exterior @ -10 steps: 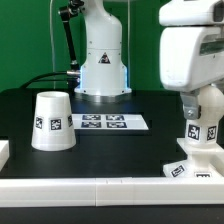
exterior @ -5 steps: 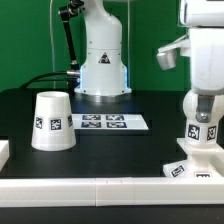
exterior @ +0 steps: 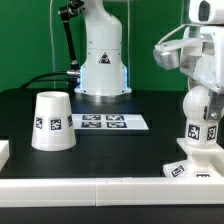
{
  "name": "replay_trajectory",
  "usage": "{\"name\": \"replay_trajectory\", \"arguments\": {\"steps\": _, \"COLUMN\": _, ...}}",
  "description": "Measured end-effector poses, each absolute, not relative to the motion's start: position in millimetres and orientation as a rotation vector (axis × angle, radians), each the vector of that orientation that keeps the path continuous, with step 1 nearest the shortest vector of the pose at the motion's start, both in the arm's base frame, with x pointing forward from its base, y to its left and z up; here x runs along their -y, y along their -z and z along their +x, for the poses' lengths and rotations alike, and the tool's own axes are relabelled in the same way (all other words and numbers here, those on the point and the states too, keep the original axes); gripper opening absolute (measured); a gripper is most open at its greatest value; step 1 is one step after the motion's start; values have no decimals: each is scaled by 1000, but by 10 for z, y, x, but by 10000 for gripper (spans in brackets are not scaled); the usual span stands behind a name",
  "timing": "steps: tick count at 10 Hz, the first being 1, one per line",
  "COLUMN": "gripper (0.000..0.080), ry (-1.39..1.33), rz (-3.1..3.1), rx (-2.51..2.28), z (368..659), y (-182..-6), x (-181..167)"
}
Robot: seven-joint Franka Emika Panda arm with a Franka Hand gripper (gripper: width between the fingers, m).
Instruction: Assemble lamp
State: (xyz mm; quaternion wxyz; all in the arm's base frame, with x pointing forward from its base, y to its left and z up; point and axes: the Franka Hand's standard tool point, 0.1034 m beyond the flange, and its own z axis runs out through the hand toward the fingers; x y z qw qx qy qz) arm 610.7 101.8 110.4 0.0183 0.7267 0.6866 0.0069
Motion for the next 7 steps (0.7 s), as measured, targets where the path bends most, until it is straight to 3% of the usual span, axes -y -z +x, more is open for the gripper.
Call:
{"name": "replay_trajectory", "arguments": {"steps": 1, "gripper": 574, "ry": -21, "rz": 2258, "rx": -2132, "z": 6107, "y": -1104, "x": -1014}}
{"name": "replay_trajectory", "arguments": {"steps": 4, "gripper": 577, "ry": -22, "rz": 2301, "rx": -2084, "z": 6109, "y": -1104, "x": -1002}}
{"name": "replay_trajectory", "arguments": {"steps": 7, "gripper": 577, "ry": -52, "rz": 2653, "rx": -1668, "z": 6110, "y": -1103, "x": -971}}
